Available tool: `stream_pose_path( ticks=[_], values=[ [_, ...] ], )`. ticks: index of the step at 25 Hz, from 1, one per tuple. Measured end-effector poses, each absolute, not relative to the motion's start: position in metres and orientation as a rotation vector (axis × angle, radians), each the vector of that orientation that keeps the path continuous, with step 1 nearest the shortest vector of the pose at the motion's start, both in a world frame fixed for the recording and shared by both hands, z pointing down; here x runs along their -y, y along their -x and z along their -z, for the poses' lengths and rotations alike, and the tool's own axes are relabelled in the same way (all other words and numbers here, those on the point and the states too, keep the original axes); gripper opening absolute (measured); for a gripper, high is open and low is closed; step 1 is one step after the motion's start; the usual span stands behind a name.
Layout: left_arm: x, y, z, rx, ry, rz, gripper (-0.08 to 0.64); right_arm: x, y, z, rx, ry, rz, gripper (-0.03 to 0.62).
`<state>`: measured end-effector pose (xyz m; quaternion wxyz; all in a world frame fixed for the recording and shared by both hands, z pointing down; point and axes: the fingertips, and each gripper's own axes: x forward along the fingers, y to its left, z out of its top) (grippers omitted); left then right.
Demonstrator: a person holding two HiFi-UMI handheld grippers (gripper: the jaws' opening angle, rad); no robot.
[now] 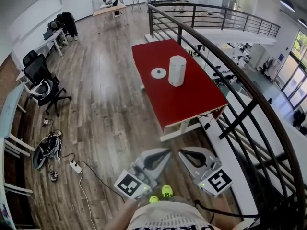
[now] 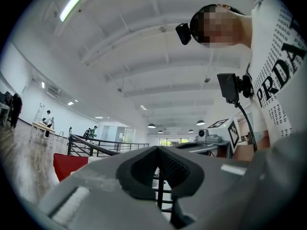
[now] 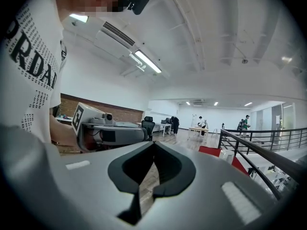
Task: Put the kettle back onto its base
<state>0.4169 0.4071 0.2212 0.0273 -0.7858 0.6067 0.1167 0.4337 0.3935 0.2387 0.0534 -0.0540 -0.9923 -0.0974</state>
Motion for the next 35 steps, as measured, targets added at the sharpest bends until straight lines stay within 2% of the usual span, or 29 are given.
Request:
stream_pose_path(
  ticks=[14,35],
  values=[
    [-0.352,-0.399,-0.219,-1.907,2.359,-0.367,-0.002,-0.339,-0.417,-0.240,3.021,0.207,0.302,0.008],
    [-0.296,-0.290,-0.210,-1.780,2.486,-0.428,-0.002,-0.280,-0.310,-0.232,2.982,-0.001,0.294,0.006]
  ],
)
